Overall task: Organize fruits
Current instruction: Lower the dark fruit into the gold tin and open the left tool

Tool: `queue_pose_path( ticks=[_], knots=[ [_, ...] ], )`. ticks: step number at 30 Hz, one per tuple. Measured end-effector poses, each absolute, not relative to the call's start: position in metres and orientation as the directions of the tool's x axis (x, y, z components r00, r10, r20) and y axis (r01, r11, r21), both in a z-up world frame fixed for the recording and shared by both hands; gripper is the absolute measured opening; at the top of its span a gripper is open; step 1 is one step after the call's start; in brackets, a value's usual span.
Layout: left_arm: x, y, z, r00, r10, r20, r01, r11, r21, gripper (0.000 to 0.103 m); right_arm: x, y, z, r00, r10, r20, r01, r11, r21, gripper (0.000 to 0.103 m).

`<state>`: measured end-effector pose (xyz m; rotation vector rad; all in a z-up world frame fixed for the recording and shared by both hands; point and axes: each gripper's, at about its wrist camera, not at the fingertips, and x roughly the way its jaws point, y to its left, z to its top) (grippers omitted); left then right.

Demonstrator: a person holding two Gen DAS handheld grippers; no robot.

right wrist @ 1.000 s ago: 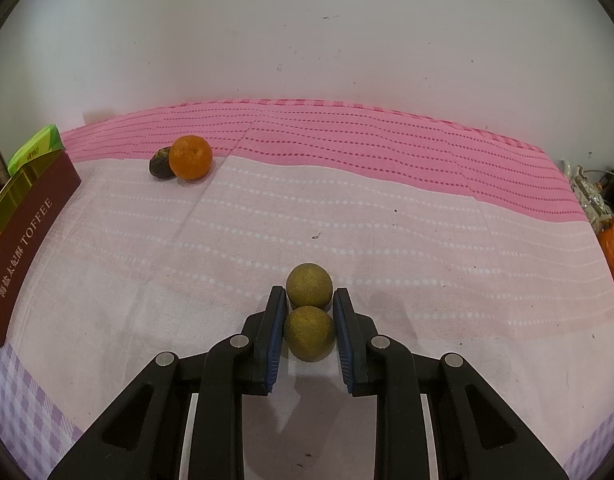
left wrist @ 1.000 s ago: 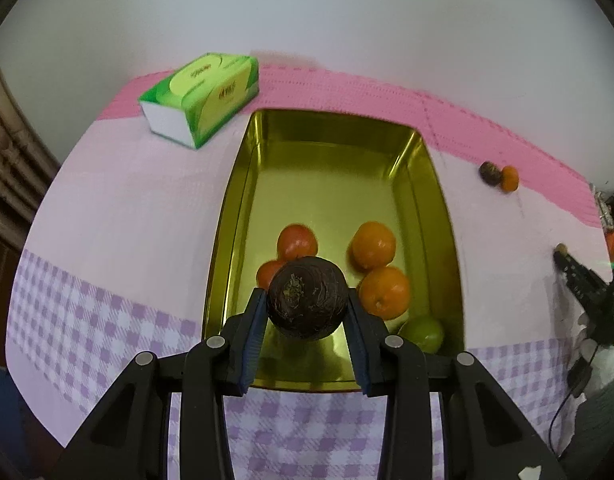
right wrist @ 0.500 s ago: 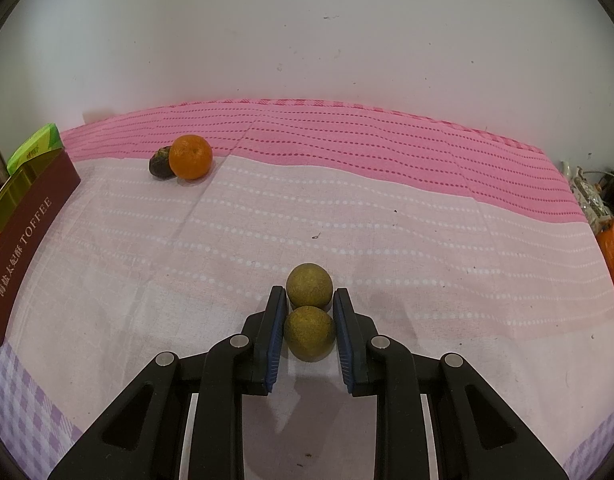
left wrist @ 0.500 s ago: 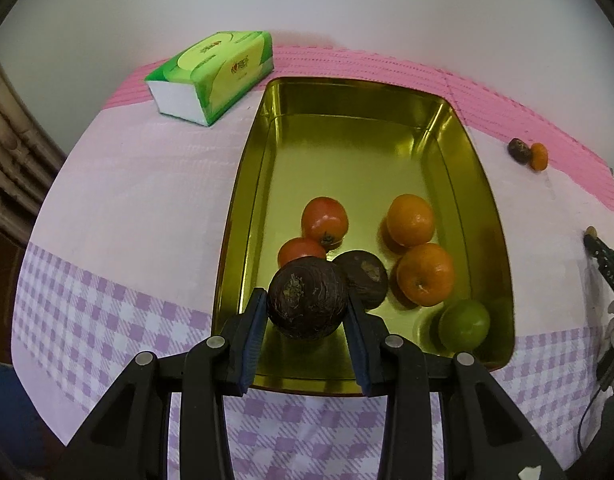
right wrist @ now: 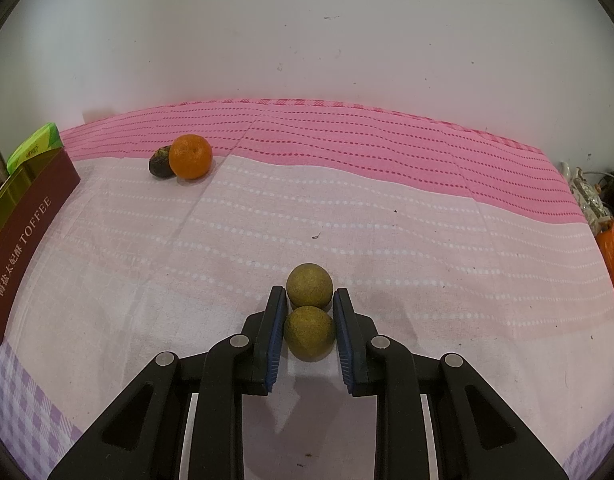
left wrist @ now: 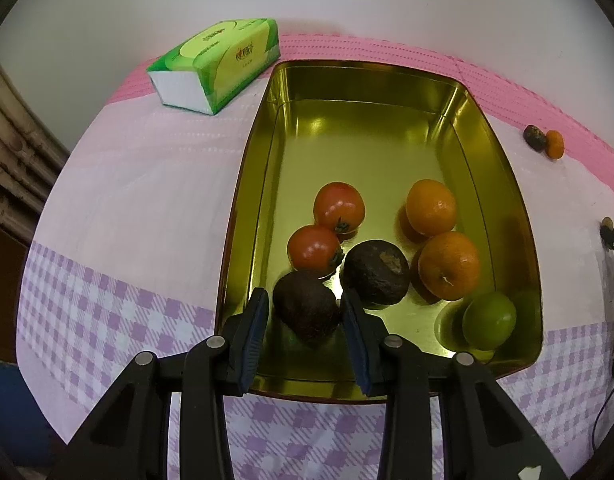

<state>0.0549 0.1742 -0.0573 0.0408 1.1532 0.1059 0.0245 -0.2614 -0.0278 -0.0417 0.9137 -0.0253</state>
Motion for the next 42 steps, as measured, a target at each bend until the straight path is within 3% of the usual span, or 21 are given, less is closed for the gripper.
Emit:
queue_pose_path(
  ticks=[25, 42],
  knots=[
    [0.054, 0.174, -0.058, 0.399, 0.114, -0.91, -0.064, 0.993, 0.097, 0.035, 0.025, -0.261, -0.027, 0.611, -0.045, -0.791, 0.002, 0.998, -0.055, 0.025],
    [0.04, 0.173, -0.036, 0.448, 0.11, -0.888, -0.062, 0.994, 0.092, 0.051, 0.025, -0.261, -0.027, 0.611, -0.055, -0.79, 0.008, 0.998, -0.063, 0.025]
  ],
)
